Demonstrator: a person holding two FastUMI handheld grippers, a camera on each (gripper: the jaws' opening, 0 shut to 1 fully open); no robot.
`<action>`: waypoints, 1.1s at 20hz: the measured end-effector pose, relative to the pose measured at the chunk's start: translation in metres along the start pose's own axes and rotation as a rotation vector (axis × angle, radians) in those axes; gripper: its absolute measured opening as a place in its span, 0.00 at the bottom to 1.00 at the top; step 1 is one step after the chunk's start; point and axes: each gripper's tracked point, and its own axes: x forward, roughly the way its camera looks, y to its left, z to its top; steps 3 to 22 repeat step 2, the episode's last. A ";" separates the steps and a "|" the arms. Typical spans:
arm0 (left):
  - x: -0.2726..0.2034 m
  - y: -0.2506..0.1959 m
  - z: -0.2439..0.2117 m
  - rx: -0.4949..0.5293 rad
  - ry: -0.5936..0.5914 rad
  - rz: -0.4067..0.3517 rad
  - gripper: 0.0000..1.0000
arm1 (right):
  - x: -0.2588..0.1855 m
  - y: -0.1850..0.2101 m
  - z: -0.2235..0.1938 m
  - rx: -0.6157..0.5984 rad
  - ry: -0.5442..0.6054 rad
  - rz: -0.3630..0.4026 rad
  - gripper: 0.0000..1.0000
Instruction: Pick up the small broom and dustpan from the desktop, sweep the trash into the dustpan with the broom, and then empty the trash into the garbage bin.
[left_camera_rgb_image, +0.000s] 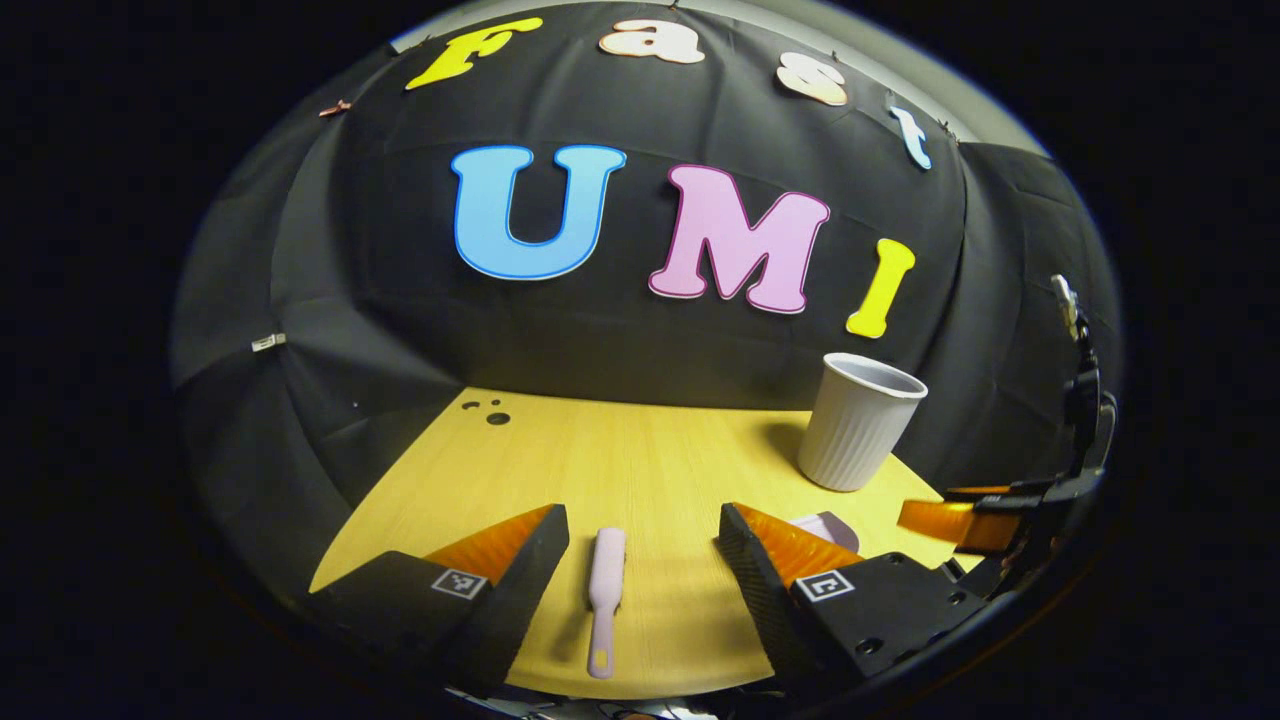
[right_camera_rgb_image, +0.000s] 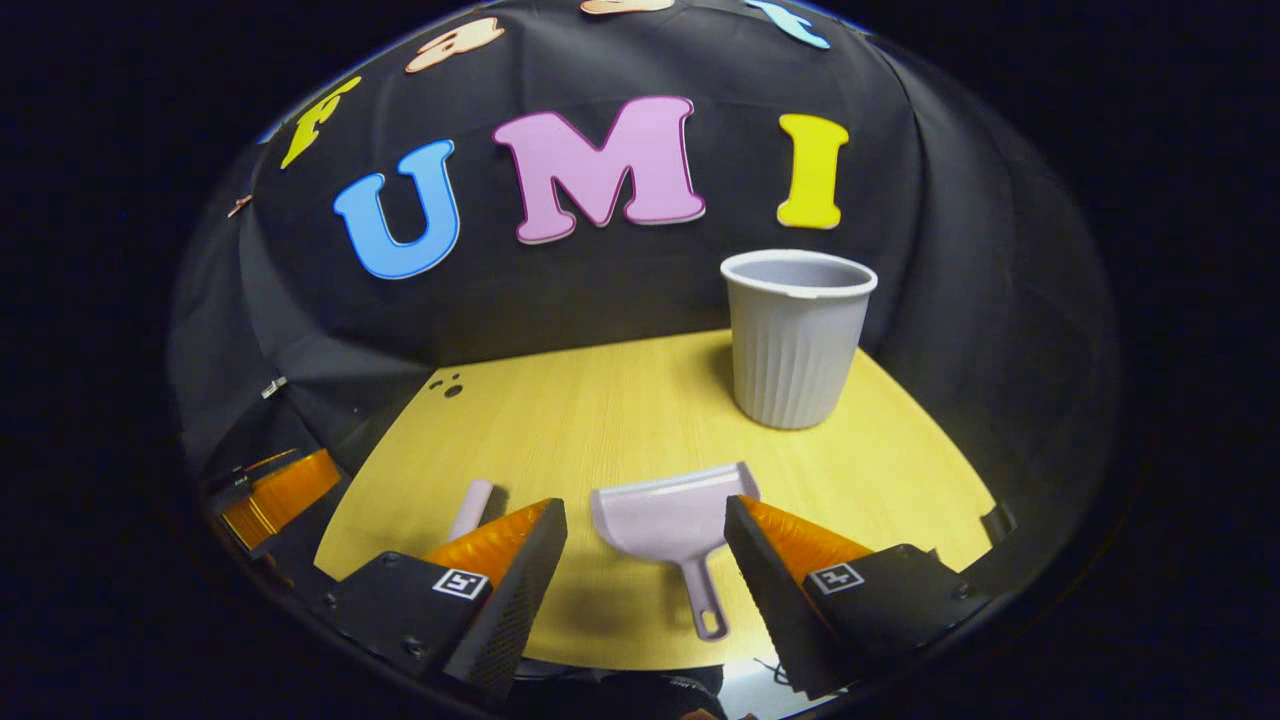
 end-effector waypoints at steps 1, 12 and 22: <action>0.001 -0.001 -0.001 0.011 0.003 -0.003 0.96 | 0.001 0.001 -0.007 0.006 0.020 0.005 0.99; 0.003 0.000 -0.001 0.022 0.006 -0.004 0.96 | -0.003 -0.001 -0.008 0.012 0.022 0.005 1.00; 0.003 0.000 -0.001 0.022 0.006 -0.004 0.96 | -0.003 -0.001 -0.008 0.012 0.022 0.005 1.00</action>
